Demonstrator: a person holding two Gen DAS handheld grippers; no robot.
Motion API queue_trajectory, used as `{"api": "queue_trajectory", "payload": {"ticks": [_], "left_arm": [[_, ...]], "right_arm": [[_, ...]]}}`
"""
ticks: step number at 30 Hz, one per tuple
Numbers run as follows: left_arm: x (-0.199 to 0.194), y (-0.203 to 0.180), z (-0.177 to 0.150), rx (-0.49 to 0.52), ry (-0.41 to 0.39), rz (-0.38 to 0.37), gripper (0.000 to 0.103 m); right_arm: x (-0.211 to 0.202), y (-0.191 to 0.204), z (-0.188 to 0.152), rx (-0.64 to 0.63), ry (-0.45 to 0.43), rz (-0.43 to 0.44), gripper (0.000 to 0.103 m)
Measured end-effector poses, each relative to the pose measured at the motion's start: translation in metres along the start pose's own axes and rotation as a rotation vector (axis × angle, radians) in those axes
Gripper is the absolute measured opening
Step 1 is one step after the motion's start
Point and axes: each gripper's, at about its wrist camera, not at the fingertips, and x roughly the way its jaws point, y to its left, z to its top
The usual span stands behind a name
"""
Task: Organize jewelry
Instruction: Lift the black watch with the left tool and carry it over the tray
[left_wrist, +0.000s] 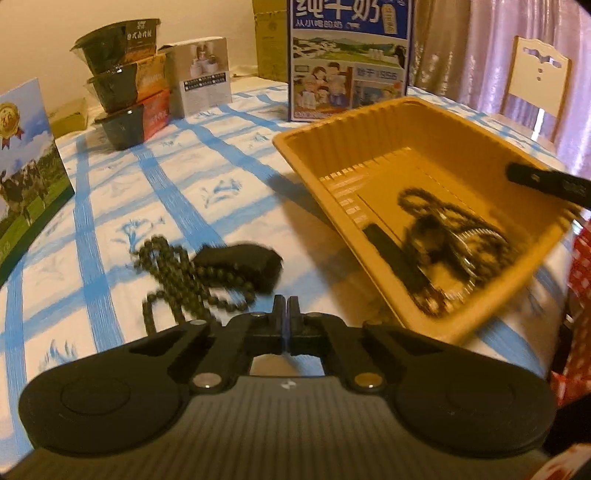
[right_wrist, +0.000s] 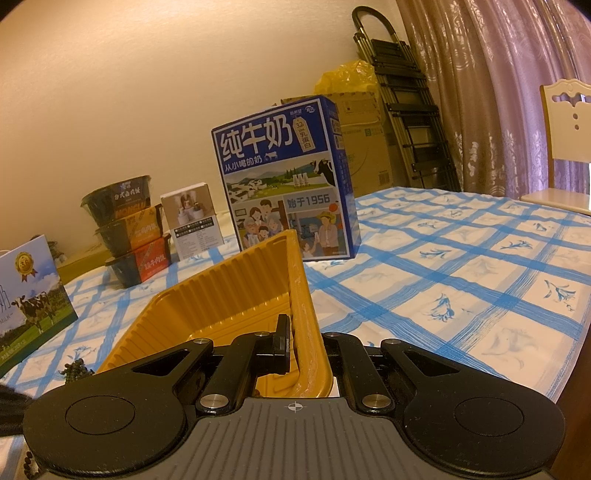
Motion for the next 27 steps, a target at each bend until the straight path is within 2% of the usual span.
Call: {"api": "queue_trajectory", "payload": {"ticks": [1,3,5,7,12,18,21,24,27], "left_arm": [[-0.003,0.0,-0.003,-0.003,0.007,0.0,0.001],[-0.005,0.0,-0.005,-0.019,0.016,0.019,0.01],[-0.005,0.002,-0.001,-0.045,-0.004,0.047,0.03],[-0.002,0.004,0.006,-0.051,-0.026,0.08,0.036],[0.014,0.017,0.029,-0.138,-0.017,0.079,0.038],[0.042,0.024,0.046,-0.206,-0.013,0.148,0.048],[0.054,0.021,0.047,-0.185,0.004,0.177,0.048],[0.055,0.018,0.042,-0.146,0.011,0.17,0.047],[0.046,0.016,0.033,-0.093,0.0,0.154,0.036]], "right_arm": [[0.0,0.0,0.0,0.001,0.0,0.0,0.007],[0.0,0.001,0.0,-0.001,0.0,0.0,0.007],[0.0,0.001,0.0,-0.001,0.0,0.0,0.007],[0.0,0.0,0.0,-0.001,0.002,-0.001,0.007],[0.001,0.001,-0.001,-0.003,0.002,-0.001,0.007],[0.001,0.001,-0.001,-0.007,0.002,0.0,0.007],[0.002,0.001,-0.002,-0.005,0.003,-0.001,0.007],[0.002,0.002,-0.001,-0.006,0.003,-0.001,0.007],[0.001,0.001,-0.002,-0.005,0.002,0.0,0.007]]}}
